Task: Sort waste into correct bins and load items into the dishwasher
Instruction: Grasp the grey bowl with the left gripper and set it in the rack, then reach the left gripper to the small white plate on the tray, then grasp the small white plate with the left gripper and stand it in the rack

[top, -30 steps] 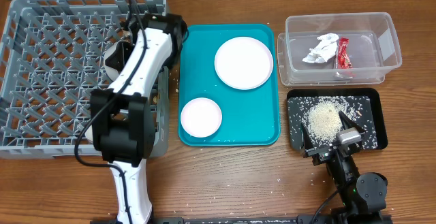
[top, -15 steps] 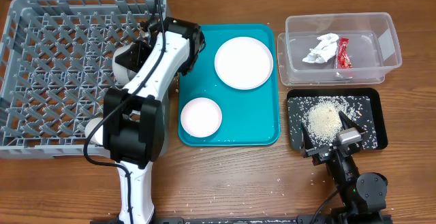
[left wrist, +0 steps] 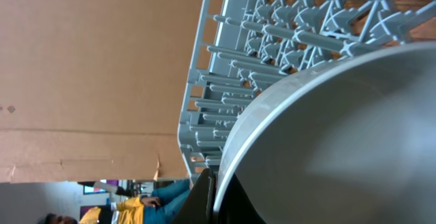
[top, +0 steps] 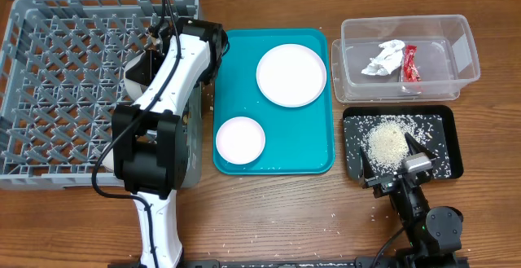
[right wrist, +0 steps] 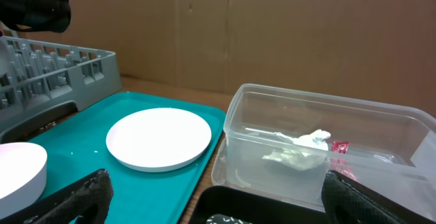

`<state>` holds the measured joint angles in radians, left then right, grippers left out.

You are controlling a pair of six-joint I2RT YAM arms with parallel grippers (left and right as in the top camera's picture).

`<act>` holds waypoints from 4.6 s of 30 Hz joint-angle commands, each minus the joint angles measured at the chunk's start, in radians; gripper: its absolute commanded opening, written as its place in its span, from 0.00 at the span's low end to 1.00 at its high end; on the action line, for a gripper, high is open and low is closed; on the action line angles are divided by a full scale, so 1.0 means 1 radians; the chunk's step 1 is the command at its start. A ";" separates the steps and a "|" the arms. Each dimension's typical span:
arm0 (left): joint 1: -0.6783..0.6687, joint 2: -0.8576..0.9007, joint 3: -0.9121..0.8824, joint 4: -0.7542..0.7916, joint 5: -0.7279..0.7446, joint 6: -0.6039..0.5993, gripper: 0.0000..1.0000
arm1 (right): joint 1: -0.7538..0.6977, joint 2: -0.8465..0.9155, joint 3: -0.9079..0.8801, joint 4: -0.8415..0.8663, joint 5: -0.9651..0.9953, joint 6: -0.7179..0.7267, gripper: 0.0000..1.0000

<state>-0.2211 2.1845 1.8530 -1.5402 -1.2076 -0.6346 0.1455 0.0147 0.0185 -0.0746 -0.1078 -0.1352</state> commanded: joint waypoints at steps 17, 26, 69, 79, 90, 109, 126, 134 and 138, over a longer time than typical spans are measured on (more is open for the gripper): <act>-0.069 0.026 0.008 -0.151 -0.027 -0.009 0.04 | -0.001 -0.012 -0.011 0.006 -0.005 -0.004 1.00; 0.007 0.026 0.008 -0.102 -0.043 -0.008 0.04 | -0.001 -0.012 -0.011 0.006 -0.005 -0.004 1.00; -0.168 -0.064 0.412 0.123 1.275 0.166 1.00 | -0.001 -0.012 -0.011 0.006 -0.006 -0.004 1.00; -0.183 -0.042 0.240 0.203 1.322 0.015 0.79 | -0.001 -0.012 -0.011 0.006 -0.005 -0.004 1.00; -0.290 -0.104 0.224 -0.150 1.180 0.056 0.73 | -0.001 -0.012 -0.011 0.006 -0.006 -0.003 1.00; -0.286 -0.466 -0.523 0.364 1.003 0.047 0.94 | -0.001 -0.012 -0.011 0.006 -0.005 -0.003 0.99; -0.113 -0.451 -0.727 0.631 1.150 0.186 0.57 | -0.001 -0.012 -0.011 0.006 -0.006 -0.004 1.00; -0.097 -0.451 -0.806 0.738 1.181 0.187 0.10 | -0.001 -0.012 -0.011 0.006 -0.005 -0.004 1.00; -0.097 -0.453 -0.757 0.699 1.228 0.194 0.04 | -0.001 -0.012 -0.011 0.006 -0.005 -0.004 1.00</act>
<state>-0.3244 1.7378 1.0637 -0.8204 -0.0200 -0.4599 0.1455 0.0147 0.0185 -0.0738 -0.1085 -0.1356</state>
